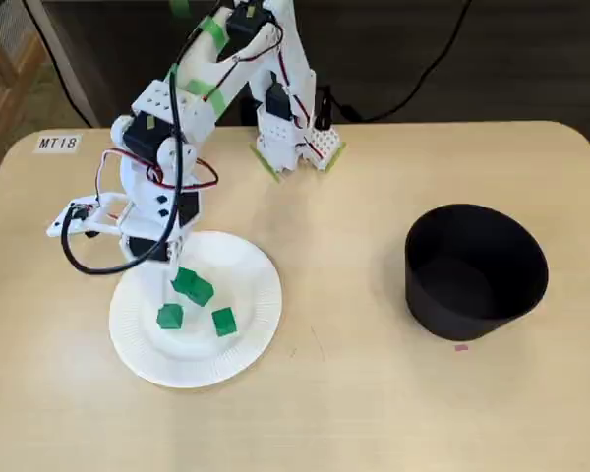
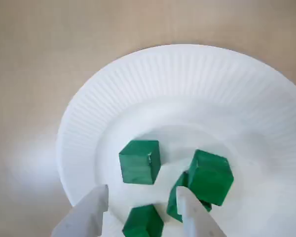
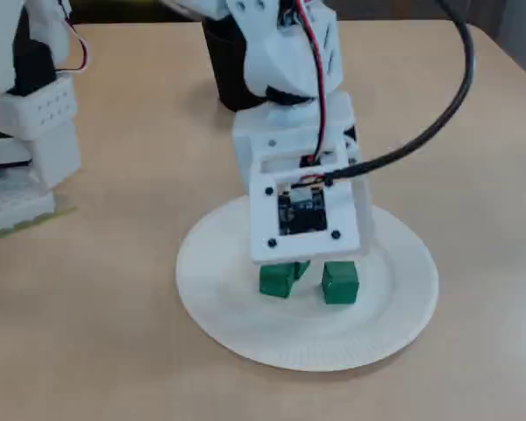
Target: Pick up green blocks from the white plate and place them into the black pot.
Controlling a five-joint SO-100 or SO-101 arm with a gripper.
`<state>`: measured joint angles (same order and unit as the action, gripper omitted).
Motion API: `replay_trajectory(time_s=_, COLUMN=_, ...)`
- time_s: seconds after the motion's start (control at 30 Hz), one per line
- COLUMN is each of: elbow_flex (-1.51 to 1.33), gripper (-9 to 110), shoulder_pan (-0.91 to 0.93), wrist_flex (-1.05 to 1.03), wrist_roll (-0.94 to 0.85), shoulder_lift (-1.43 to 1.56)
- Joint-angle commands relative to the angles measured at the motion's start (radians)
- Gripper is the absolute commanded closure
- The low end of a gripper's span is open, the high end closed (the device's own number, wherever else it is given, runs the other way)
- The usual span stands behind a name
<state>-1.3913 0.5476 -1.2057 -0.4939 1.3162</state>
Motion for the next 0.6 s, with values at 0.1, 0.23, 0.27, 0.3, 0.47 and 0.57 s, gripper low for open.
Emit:
replay_trajectory(time_s=0.1, elbow_flex=0.114, gripper=77, shoulder_pan=0.000, wrist_flex=-0.044, wrist_roll=-0.011, shoulder_lift=-0.055)
replay_trajectory(time_s=0.23, elbow_flex=0.133, gripper=77, shoulder_pan=-0.009, wrist_flex=-0.044, wrist_roll=-0.011, shoulder_lift=-0.086)
replay_trajectory(time_s=0.27, elbow_flex=0.138, gripper=77, shoulder_pan=-0.009, wrist_flex=-0.044, wrist_roll=-0.011, shoulder_lift=-0.094)
replay_trajectory(time_s=0.3, elbow_flex=0.144, gripper=77, shoulder_pan=-0.011, wrist_flex=-0.044, wrist_roll=-0.011, shoulder_lift=-0.100)
replay_trajectory(time_s=0.47, elbow_flex=0.173, gripper=77, shoulder_pan=-0.018, wrist_flex=-0.044, wrist_roll=-0.005, shoulder_lift=-0.138)
replay_trajectory(time_s=0.57, elbow_flex=0.189, gripper=77, shoulder_pan=-0.026, wrist_flex=-0.044, wrist_roll=0.000, shoulder_lift=-0.158)
